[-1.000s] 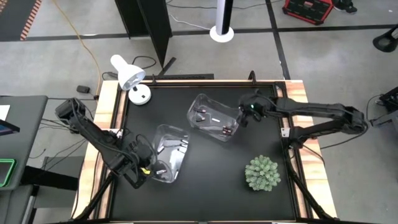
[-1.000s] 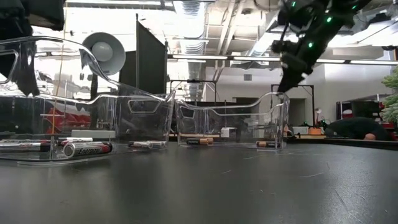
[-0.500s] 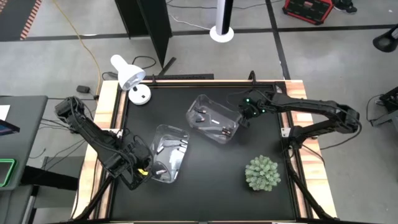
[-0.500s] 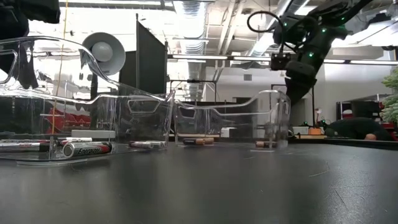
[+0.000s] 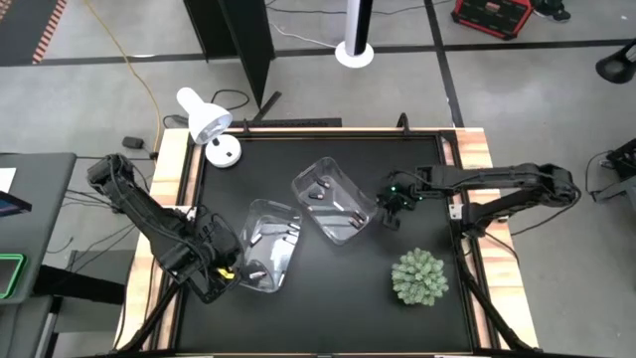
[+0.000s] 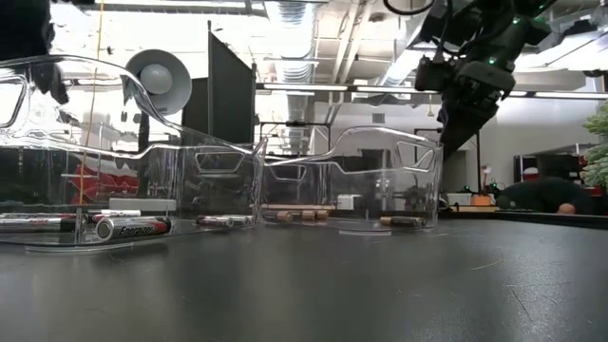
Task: Sort batteries
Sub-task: Adjust the two transparent bins to the center of the table
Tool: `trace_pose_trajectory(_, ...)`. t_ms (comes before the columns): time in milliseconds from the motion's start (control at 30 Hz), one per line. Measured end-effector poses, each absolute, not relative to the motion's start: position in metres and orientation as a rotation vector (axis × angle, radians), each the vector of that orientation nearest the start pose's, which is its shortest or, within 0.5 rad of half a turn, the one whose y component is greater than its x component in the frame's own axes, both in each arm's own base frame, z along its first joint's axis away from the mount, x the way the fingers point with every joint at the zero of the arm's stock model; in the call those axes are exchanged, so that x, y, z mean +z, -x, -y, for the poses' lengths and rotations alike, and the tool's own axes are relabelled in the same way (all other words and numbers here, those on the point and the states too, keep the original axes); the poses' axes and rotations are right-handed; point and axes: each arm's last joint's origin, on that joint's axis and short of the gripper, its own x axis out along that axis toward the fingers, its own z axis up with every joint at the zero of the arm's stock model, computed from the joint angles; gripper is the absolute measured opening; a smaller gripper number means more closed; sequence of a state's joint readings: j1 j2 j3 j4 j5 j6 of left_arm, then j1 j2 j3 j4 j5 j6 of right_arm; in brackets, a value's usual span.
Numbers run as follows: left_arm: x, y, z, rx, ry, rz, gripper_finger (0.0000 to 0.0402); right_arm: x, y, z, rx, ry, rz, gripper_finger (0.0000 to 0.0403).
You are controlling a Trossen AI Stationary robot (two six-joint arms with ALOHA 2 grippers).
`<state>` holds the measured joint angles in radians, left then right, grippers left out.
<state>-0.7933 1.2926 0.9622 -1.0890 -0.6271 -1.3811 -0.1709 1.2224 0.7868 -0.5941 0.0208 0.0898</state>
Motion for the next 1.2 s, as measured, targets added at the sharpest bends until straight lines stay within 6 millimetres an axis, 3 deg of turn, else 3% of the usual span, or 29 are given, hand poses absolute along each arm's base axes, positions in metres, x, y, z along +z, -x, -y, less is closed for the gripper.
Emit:
trace_pose_trajectory(367, 0.235, -0.138, 0.138, 0.705, 0.486, -1.188, 0.002, 0.22, -0.227, 0.012, -0.131, -0.133, -1.024, 0.0)
trace_pose_trajectory(533, 0.217, -0.133, 0.14, 0.712, 0.559, -1.258, 0.002, 0.22, -0.227, -0.003, -0.074, -0.104, -1.027, 0.0)
trace_pose_trajectory(800, 0.185, -0.147, 0.15, 0.502, 0.675, -1.09, 0.002, 0.228, -0.229, -0.022, -0.078, -0.098, -1.004, 0.0)
trace_pose_trajectory(1033, 0.177, -0.151, 0.15, 0.461, 0.669, -0.987, 0.002, 0.254, -0.234, -0.042, -0.079, -0.008, -0.923, 0.0)
trace_pose_trajectory(1200, 0.177, -0.158, 0.144, 0.472, 0.612, -0.908, 0.002, 0.266, -0.243, -0.037, -0.152, 0.079, -0.833, 0.0)
